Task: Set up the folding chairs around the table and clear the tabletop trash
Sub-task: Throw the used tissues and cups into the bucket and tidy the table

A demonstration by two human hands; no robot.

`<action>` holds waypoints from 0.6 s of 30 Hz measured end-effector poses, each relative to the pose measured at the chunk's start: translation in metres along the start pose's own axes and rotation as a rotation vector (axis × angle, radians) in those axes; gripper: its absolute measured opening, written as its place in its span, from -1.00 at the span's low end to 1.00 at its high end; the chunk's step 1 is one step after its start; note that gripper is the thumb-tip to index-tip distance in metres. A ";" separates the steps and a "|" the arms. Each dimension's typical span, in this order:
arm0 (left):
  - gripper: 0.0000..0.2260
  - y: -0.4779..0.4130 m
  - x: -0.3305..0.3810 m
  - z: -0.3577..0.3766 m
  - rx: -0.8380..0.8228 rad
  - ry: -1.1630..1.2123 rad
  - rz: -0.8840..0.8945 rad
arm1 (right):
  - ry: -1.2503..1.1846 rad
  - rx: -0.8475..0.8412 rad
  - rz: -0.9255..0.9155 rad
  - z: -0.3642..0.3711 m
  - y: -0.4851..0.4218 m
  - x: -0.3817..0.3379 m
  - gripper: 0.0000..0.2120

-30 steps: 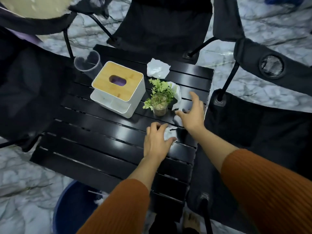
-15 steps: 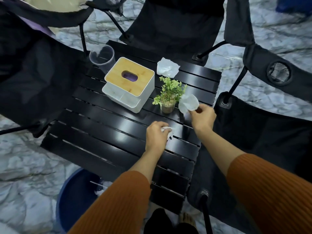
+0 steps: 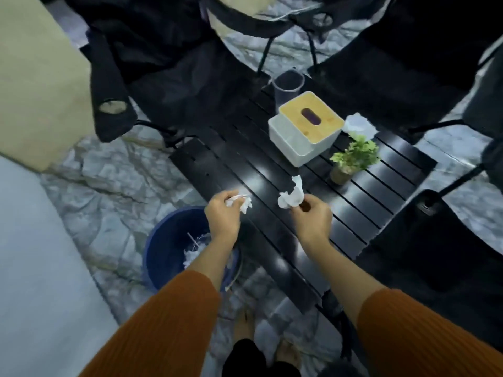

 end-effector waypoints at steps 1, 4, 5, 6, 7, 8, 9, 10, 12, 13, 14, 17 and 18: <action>-0.85 -0.003 -0.014 -0.019 0.043 0.003 -0.026 | 0.008 -0.045 -0.008 0.018 0.006 -0.002 -0.68; -0.89 -0.009 -0.063 -0.071 0.144 -0.007 -0.130 | 0.062 -0.191 -0.048 0.076 0.030 -0.006 -0.80; -0.93 -0.010 -0.080 -0.085 0.174 -0.006 -0.172 | 0.083 -0.238 -0.068 0.093 0.039 -0.005 -0.83; -0.97 -0.009 -0.097 -0.098 0.204 -0.004 -0.207 | 0.099 -0.288 -0.080 0.110 0.048 -0.003 -0.85; -0.97 -0.007 -0.114 -0.108 0.230 -0.004 -0.234 | 0.113 -0.335 -0.086 0.126 0.057 0.001 -0.85; -0.95 -0.005 -0.130 -0.117 0.244 -0.006 -0.253 | 0.142 -0.378 -0.080 0.140 0.064 0.006 -0.83; -0.91 -0.003 -0.146 -0.123 0.249 -0.008 -0.271 | 0.170 -0.414 -0.082 0.153 0.071 0.013 -0.81; -0.88 0.000 -0.160 -0.127 0.247 -0.016 -0.291 | 0.206 -0.440 -0.081 0.165 0.076 0.020 -0.78; -0.85 0.004 -0.187 -0.131 0.236 -0.036 -0.332 | 0.275 -0.451 -0.066 0.183 0.082 0.038 -0.66; -0.85 0.006 -0.198 -0.131 0.233 -0.039 -0.349 | 0.302 -0.459 -0.048 0.190 0.084 0.048 -0.62; -0.84 0.007 -0.208 -0.130 0.232 -0.035 -0.362 | 0.343 -0.480 -0.015 0.198 0.085 0.060 -0.61; -0.81 0.007 -0.229 -0.123 0.186 -0.104 -0.390 | 0.461 -0.653 0.147 0.217 0.096 0.088 -0.93; -0.78 0.006 -0.235 -0.119 0.128 -0.164 -0.401 | 0.497 -0.725 0.216 0.221 0.100 0.098 -0.71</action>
Point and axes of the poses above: each hand's wrist, its own y-axis away from the middle knuckle, its own z-axis out of the palm, x = y × z, the point moved 7 cm from there along -y, towards the middle knuckle, and after that the axes turned 8 degrees about -y, right-handed, at the moved point
